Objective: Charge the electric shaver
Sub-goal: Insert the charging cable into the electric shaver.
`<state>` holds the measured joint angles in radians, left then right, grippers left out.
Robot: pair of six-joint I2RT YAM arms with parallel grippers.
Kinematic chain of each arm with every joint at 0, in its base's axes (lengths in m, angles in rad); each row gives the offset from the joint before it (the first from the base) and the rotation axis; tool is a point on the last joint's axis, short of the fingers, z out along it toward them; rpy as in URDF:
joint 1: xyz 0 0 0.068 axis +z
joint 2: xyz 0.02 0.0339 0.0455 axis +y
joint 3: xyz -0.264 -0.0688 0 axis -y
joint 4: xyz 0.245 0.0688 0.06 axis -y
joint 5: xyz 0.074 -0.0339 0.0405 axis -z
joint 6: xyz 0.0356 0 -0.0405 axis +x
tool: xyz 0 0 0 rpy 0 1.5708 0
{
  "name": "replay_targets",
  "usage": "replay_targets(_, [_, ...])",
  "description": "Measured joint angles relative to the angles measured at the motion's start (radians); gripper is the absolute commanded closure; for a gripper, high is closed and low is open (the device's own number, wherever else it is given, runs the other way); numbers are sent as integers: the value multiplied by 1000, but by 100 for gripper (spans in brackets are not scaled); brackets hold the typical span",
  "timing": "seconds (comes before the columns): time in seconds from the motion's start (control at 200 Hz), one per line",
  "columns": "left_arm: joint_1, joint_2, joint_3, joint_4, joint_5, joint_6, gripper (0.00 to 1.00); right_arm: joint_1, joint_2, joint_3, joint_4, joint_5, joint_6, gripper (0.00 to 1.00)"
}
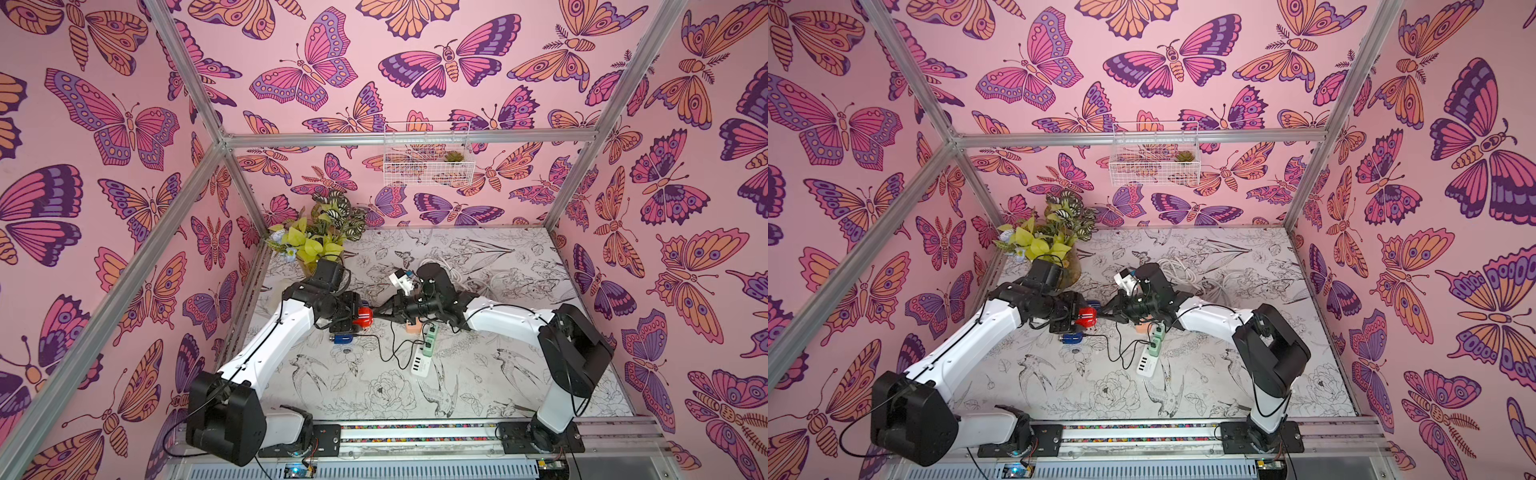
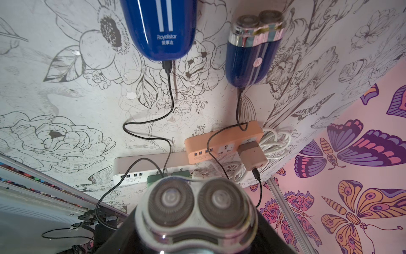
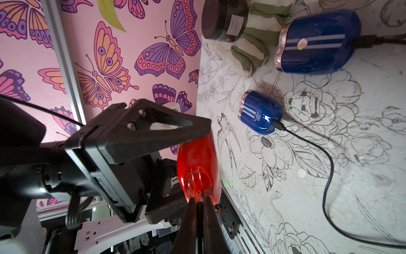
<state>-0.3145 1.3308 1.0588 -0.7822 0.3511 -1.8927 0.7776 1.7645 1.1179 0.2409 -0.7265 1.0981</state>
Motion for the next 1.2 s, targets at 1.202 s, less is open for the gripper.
replay_targets(1.202, [-6,29,33,3,7,11,100,-12,6,35,-55,7,-53,100])
